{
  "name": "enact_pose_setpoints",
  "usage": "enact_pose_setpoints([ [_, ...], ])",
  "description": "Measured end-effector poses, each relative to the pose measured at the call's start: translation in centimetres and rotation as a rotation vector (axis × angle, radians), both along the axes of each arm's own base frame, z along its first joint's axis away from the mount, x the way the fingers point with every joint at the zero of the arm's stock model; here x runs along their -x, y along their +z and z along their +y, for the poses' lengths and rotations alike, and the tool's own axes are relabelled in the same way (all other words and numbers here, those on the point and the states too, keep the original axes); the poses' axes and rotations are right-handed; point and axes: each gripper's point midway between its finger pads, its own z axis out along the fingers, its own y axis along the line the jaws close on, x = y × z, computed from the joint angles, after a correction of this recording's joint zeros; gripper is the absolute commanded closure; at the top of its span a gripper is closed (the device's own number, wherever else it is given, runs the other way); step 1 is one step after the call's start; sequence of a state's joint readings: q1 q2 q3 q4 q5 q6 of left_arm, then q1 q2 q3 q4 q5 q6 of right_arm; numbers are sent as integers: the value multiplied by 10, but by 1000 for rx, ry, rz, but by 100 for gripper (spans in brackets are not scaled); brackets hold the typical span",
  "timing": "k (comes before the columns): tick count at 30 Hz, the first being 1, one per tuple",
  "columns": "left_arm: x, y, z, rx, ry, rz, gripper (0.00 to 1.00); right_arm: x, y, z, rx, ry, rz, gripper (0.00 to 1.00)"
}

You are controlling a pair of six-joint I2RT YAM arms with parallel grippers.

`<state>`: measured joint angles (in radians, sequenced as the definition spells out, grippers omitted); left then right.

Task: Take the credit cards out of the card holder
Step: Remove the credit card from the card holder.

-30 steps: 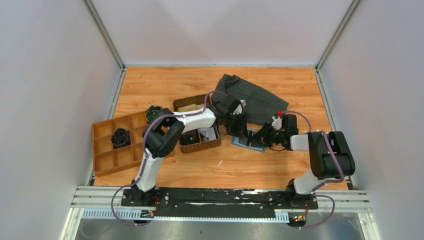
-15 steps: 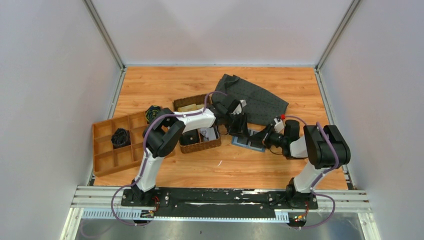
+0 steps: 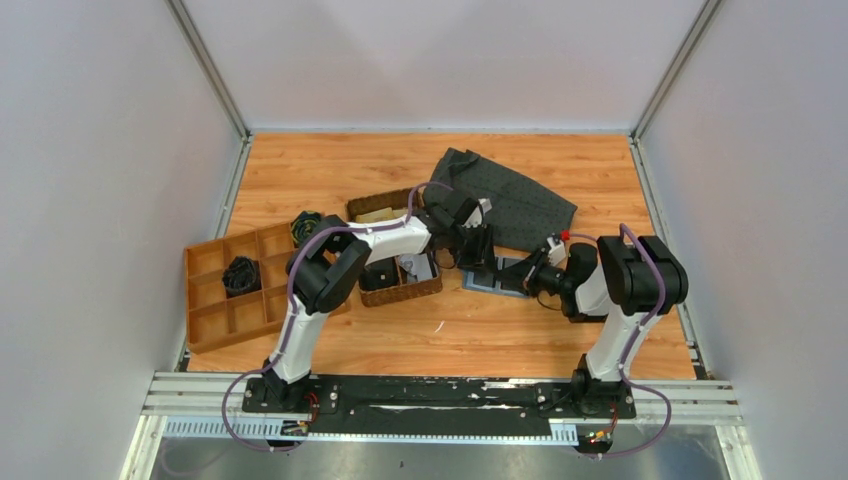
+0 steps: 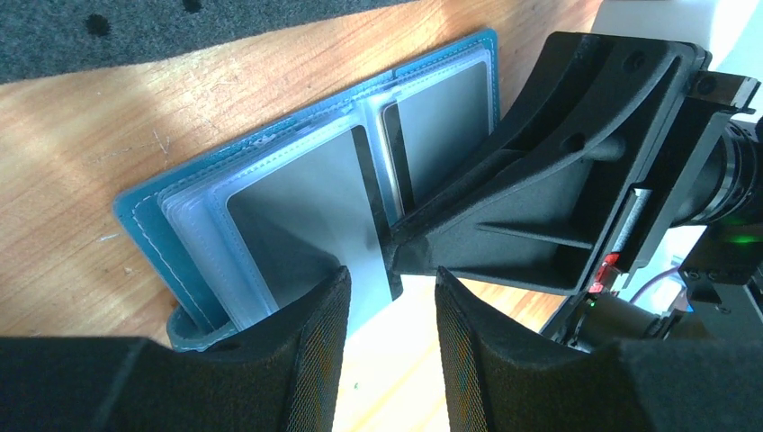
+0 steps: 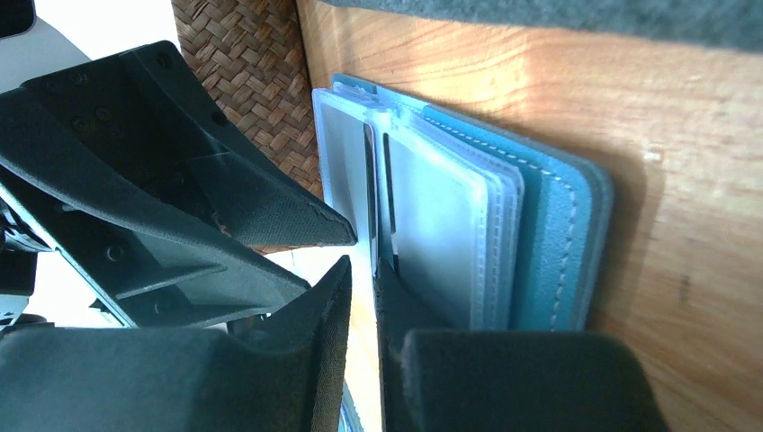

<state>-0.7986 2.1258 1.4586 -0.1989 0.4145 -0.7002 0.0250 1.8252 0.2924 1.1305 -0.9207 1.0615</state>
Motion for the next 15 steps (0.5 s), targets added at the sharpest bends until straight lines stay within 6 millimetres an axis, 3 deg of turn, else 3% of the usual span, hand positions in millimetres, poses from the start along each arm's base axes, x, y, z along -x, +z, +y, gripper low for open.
enact_pose_setpoints([
  [8,0,0,0,-3,4,-9,55,1,-3,0,5,0,-6,79],
  [15,-5,2,17,-88,56,-58,55,4,-5,-2,41,9,-15,78],
])
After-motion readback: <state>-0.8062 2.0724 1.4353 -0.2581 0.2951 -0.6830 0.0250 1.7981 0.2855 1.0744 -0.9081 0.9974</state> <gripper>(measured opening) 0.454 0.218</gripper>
